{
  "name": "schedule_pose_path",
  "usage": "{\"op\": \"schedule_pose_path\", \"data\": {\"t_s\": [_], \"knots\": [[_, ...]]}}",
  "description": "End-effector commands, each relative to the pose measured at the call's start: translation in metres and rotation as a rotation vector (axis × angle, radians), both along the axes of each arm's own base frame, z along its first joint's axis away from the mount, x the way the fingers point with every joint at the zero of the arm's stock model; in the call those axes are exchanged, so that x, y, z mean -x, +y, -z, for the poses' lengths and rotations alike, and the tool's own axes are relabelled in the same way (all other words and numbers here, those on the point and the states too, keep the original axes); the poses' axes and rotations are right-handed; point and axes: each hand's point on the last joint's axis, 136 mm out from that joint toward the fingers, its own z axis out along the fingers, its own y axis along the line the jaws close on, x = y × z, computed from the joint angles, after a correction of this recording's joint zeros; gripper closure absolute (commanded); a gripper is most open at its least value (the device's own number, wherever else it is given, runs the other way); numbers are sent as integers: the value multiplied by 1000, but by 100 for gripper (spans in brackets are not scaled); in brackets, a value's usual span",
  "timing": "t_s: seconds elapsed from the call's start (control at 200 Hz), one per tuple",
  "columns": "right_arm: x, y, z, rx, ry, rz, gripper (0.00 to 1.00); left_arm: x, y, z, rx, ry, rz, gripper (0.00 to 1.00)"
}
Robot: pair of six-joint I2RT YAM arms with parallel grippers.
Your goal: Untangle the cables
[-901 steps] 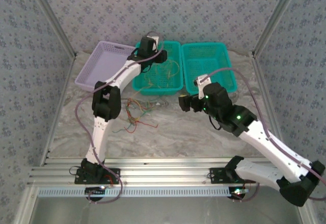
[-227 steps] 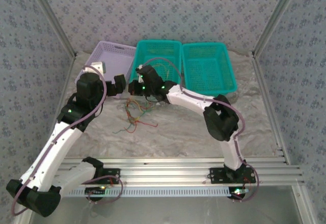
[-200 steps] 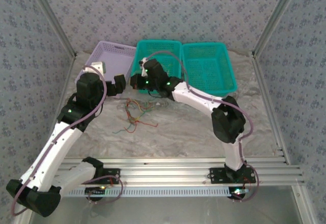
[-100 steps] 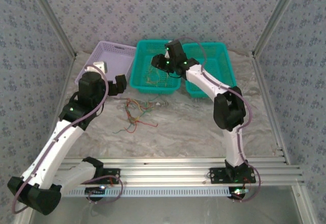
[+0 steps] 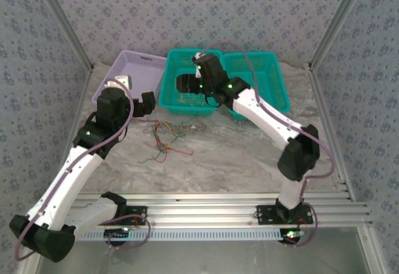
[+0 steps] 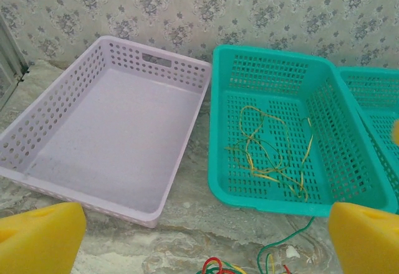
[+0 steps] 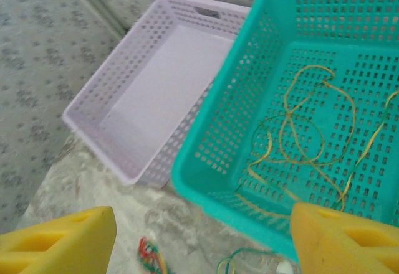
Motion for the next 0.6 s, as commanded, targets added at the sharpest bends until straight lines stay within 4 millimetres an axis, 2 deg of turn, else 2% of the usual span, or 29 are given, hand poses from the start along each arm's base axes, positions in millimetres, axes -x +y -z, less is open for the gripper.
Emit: {"op": "schedule_pose_path", "data": {"t_s": [0.0,0.055,0.165,0.335,0.48,0.595], "knots": [[35,2,27,88,0,-72,26,1,4,-4,-27,-24,-19,0],[56,16,40,58,33,-149,26,2,6,-5,-29,-31,-28,0],[82,37,69,37,118,-249,31,4,11,-9,-24,-48,-50,0],[113,45,116,148,160,-305,37,8,19,-14,-31,-79,-84,0],[123,45,156,176,233,-334,38,9,19,-16,-31,-82,-86,0],[111,48,158,204,200,-325,38,9,18,-14,-28,-79,-79,0]]}}
